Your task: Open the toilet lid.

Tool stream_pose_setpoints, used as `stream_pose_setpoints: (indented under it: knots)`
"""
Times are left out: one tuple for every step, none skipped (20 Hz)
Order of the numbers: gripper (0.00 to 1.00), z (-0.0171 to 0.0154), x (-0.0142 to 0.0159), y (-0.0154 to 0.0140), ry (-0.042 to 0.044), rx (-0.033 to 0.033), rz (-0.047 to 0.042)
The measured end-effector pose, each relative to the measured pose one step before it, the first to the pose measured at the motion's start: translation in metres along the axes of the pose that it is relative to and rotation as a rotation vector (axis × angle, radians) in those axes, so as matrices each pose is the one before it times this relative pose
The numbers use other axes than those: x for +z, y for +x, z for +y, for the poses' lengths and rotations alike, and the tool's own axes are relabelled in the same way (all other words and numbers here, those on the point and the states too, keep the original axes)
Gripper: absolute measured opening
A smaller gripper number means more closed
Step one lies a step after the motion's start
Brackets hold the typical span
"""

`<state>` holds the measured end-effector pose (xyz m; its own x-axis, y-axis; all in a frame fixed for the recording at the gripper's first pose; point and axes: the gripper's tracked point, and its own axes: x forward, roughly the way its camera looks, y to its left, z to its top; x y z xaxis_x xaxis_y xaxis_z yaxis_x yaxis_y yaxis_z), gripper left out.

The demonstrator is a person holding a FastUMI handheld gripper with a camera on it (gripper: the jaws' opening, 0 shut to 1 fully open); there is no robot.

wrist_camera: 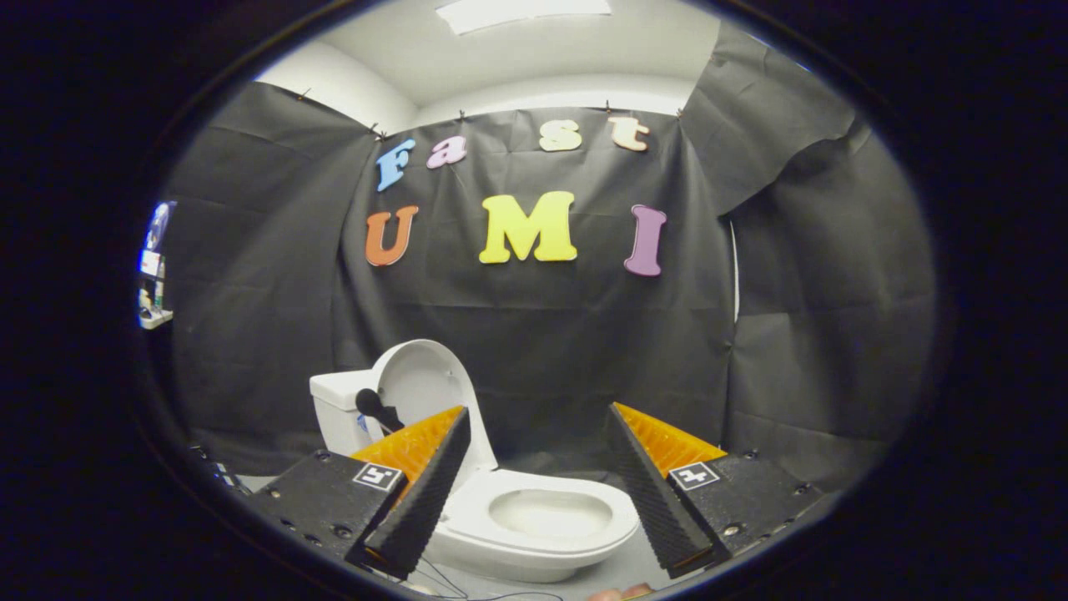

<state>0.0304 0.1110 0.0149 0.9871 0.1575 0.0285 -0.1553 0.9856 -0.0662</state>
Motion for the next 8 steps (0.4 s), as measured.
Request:
stream_pose_setpoints:
  knots:
    - [1.0, -0.00434, -0.00209, -0.00392, 0.00006, -0.00579, -0.00023]
    - [1.0, -0.00414, -0.00386, -0.00075, 0.00332, -0.00611, 0.00491]
    - [1.0, -0.00492, -0.00482, -0.00347, 0.0048, -0.00852, 0.00687]
    - [1.0, -0.00415, -0.00237, -0.0032, 0.00951, -0.00395, 0.00006]
    - [1.0, -0.00458, -0.00431, -0.00329, 0.00974, -0.00634, 0.00555]
    - [1.0, -0.00354, -0.00407, -0.00408, 0.01351, -0.00338, 0.0014]
    - [1.0, -0.00437, -0.00169, -0.00169, 0.01323, -0.00585, 0.00006]
    - [1.0, -0.00475, -0.00127, -0.00206, 0.01123, -0.00396, -0.00097]
